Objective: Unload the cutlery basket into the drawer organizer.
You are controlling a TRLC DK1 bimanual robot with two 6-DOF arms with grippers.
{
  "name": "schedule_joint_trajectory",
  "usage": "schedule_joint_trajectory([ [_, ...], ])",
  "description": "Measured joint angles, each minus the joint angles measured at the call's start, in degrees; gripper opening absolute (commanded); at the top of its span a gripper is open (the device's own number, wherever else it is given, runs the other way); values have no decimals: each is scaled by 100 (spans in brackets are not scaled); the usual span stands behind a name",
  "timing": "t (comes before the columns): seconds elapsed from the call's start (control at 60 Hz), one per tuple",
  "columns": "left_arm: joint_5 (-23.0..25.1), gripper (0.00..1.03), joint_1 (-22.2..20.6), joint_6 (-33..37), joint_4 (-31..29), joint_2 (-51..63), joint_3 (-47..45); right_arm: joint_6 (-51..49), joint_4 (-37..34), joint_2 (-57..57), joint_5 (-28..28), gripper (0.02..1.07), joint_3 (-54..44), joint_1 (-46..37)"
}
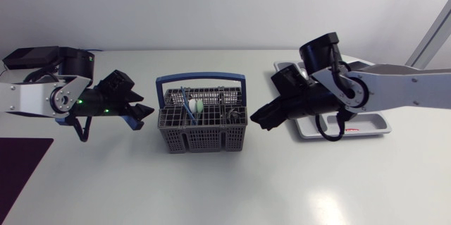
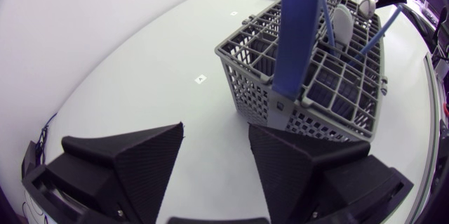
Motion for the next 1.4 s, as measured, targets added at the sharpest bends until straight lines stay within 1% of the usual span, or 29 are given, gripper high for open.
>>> schedule_joint_trajectory([
  [0.033,4,92,11,0,0,-116,-74,-44,20,-129,20,92,-94,0],
  [0.2,90,92,28,22,-2,-822,-446,-398,83,-719,15,92,-450,-101],
  [0.25,103,94,26,24,-15,-1025,-542,-529,90,-859,13,92,-538,-168],
  [0.317,101,94,-24,24,-46,-1252,-632,-640,146,-1014,13,92,-675,-234],
  [0.4,101,94,-188,28,-177,-1502,-671,-728,173,-1161,13,92,-844,-264],
  [0.5,98,94,-573,44,-332,-1858,-671,-767,205,-1405,13,92,-1073,-264],
  [0.567,33,94,-935,63,-455,-2031,-669,-791,208,-1596,13,92,-1217,-264],
  [0.683,-481,94,-1829,225,-647,-2111,-610,-898,208,-1923,17,92,-1434,-264],
  [0.783,-883,94,-2549,398,-802,-2013,-387,-986,208,-2116,57,92,-1644,-264],
  [0.833,-1040,94,-2815,503,-841,-1880,-190,-1029,205,-2181,68,92,-1742,-264],
  [0.967,-1390,93,-3289,822,-868,-1423,361,-1099,181,-2367,127,92,-1996,-264],
  [1.017,-1488,93,-3447,968,-901,-1246,551,-1156,164,-2472,168,95,-2083,-264],
  [1.1,-1696,93,-3713,1204,-909,-970,807,-1198,155,-2669,212,95,-2212,-264],
  [1.283,-2122,91,-4234,1740,-907,-365,1154,-1322,92,-2951,232,95,-2417,-289],
  [1.4,-2337,84,-4398,2039,-944,-17,1294,-1349,79,-3042,232,95,-2481,-345],
])
